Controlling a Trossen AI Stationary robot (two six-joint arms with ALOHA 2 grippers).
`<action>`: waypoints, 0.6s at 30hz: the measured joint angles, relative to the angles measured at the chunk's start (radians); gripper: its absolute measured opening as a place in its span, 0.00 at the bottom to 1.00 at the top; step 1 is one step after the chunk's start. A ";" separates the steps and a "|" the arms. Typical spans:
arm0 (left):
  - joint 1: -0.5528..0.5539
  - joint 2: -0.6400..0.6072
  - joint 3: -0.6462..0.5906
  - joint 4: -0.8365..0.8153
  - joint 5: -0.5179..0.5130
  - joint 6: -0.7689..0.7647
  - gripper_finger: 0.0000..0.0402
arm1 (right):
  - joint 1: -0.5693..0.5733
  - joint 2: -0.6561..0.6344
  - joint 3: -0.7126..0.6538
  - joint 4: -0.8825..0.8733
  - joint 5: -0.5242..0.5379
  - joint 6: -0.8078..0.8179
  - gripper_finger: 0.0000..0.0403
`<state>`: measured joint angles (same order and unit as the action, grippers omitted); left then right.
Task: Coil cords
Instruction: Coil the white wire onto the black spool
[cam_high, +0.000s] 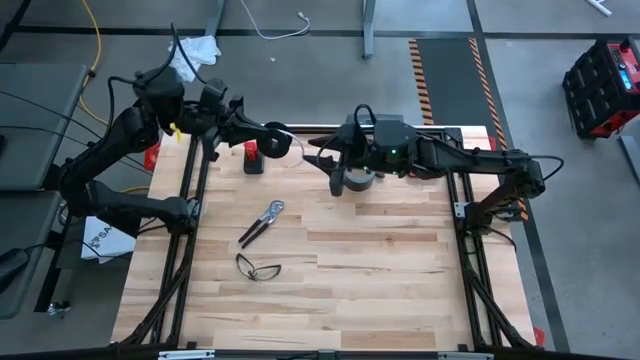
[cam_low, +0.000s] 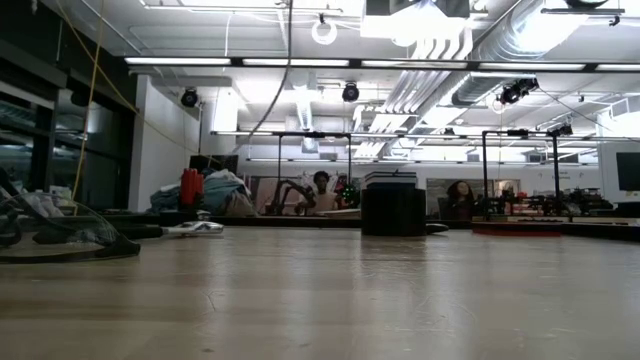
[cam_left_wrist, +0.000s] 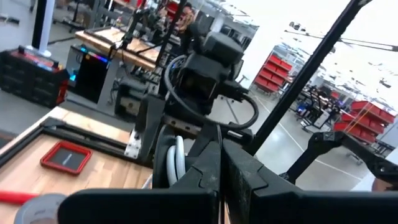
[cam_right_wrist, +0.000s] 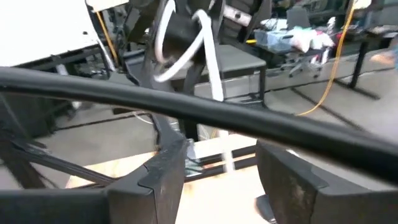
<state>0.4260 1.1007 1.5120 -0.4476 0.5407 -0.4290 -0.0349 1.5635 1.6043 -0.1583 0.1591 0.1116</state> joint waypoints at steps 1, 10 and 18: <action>-0.002 0.000 0.000 0.009 0.000 0.006 0.00 | -0.001 0.000 0.000 -0.002 -0.010 0.015 0.47; -0.002 0.000 0.000 0.021 -0.002 0.022 0.00 | -0.020 0.000 0.000 -0.024 0.041 0.011 0.45; -0.002 0.000 0.000 0.042 -0.001 0.023 0.00 | -0.015 0.000 0.000 -0.132 -0.047 0.029 0.39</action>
<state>0.4244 1.1011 1.5124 -0.4057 0.5400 -0.4061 -0.0498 1.5639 1.6040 -0.2901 0.1117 0.1409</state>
